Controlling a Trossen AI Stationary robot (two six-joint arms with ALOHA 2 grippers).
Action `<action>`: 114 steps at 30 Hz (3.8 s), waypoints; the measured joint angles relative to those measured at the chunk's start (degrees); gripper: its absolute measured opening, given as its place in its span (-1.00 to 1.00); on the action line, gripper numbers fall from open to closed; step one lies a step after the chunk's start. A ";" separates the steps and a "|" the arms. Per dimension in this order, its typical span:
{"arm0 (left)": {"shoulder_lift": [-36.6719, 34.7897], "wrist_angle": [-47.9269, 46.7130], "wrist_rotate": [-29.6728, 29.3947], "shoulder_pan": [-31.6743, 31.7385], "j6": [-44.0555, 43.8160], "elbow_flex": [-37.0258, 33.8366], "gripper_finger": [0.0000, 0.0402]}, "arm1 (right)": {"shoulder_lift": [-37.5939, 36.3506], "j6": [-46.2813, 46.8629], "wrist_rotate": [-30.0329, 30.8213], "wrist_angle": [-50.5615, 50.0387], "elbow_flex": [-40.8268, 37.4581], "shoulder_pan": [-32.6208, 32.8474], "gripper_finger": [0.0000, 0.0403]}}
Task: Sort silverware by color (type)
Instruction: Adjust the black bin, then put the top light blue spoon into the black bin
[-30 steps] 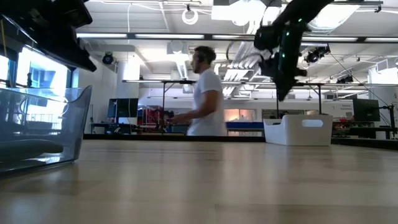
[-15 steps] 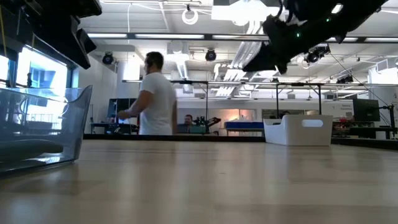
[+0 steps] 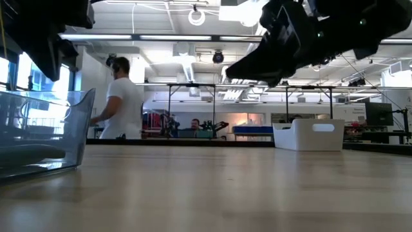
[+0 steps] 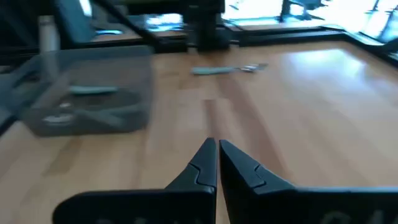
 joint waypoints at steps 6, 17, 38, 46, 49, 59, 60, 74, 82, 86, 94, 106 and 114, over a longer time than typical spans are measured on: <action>-1.83 -3.89 0.23 -0.04 -7.22 -2.49 -0.90 | 17.56 -1.76 -4.00 5.11 11.69 5.40 -1.00; -4.77 -3.50 1.39 -0.03 -15.41 -8.30 -0.99 | 38.24 -6.64 -14.61 -9.73 39.88 8.09 -1.00; -6.32 -5.04 -0.47 -0.04 -20.84 -10.08 -0.98 | 47.00 -11.80 -17.90 -13.05 55.31 6.01 -1.00; -6.27 -4.93 -1.06 1.07 -20.19 -10.08 -0.98 | 46.09 -12.37 -18.93 -17.21 55.28 5.37 -1.00; -5.81 -3.11 -1.21 3.43 -18.22 -10.08 -0.98 | 42.71 -12.92 -16.29 -25.34 55.27 5.73 -1.00; -4.32 0.52 -4.37 14.56 -12.22 -10.03 -0.81 | 28.03 -11.03 -2.90 -32.18 41.22 6.40 -1.00; -4.26 0.74 -4.97 15.67 -11.88 -10.14 -0.75 | 26.35 -10.90 -1.50 -30.26 38.31 6.25 -1.00; -3.57 7.46 3.39 30.44 -13.62 -18.38 -0.13 | 2.89 -17.58 4.75 -19.92 21.43 -0.24 -1.00; 2.40 7.60 6.70 33.11 -13.35 -18.38 -0.18 | -3.23 -21.95 7.25 -19.75 21.41 -0.53 -1.00; 6.62 9.66 8.45 33.13 -13.69 -18.38 -0.18 | -3.43 -22.26 8.59 -19.68 21.41 -0.49 -1.00; 11.36 15.41 10.12 33.13 -11.84 -18.37 -0.22 | -3.29 -22.27 8.61 -19.71 21.41 -0.49 -1.00; 13.45 13.83 9.74 33.20 -5.75 -18.19 -0.77 | -3.25 -21.86 8.63 -19.90 21.41 -0.49 -1.00; 12.64 13.51 12.24 32.84 -1.58 -16.00 -0.96 | -3.23 -21.86 8.66 -20.04 21.41 -0.49 -1.00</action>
